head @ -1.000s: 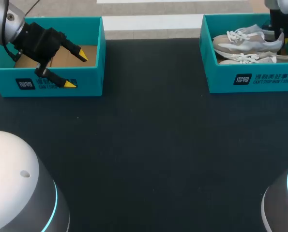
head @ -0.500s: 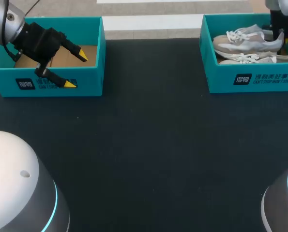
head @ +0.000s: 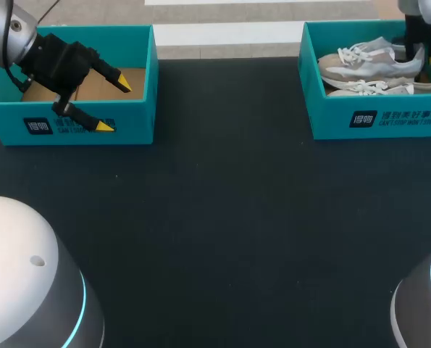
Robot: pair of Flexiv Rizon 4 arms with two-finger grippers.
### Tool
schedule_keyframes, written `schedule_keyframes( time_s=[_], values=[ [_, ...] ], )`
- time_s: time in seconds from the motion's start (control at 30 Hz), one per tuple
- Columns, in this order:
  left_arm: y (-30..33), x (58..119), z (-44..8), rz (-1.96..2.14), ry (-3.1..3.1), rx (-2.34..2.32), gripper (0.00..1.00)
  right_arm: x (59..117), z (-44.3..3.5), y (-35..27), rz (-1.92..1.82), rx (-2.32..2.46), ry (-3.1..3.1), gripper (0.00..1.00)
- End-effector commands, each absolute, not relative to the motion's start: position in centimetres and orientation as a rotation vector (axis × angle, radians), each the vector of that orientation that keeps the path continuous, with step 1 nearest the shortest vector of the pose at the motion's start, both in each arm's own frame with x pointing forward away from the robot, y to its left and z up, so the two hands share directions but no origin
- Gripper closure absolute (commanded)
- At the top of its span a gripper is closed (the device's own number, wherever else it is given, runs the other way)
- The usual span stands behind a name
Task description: Take the shoe out of the shoebox, open the shoe tongue, remove and reinsert the insole, then place the shoe into the shoebox
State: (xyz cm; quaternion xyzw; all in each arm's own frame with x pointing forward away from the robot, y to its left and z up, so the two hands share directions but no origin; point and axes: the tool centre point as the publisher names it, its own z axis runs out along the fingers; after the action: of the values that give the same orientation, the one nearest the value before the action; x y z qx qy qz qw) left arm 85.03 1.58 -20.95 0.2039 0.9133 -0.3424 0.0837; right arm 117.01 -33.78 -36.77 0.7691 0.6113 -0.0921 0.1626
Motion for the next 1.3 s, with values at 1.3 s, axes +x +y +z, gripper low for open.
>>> schedule_keyframes(
  time_s=[1.3],
  values=[
    [1.6,84.9,-20.9,-1.017,2.727,0.608,0.0,115.1,-26.9,-31.5,-0.093,2.205,1.765,0.18]
  ],
)
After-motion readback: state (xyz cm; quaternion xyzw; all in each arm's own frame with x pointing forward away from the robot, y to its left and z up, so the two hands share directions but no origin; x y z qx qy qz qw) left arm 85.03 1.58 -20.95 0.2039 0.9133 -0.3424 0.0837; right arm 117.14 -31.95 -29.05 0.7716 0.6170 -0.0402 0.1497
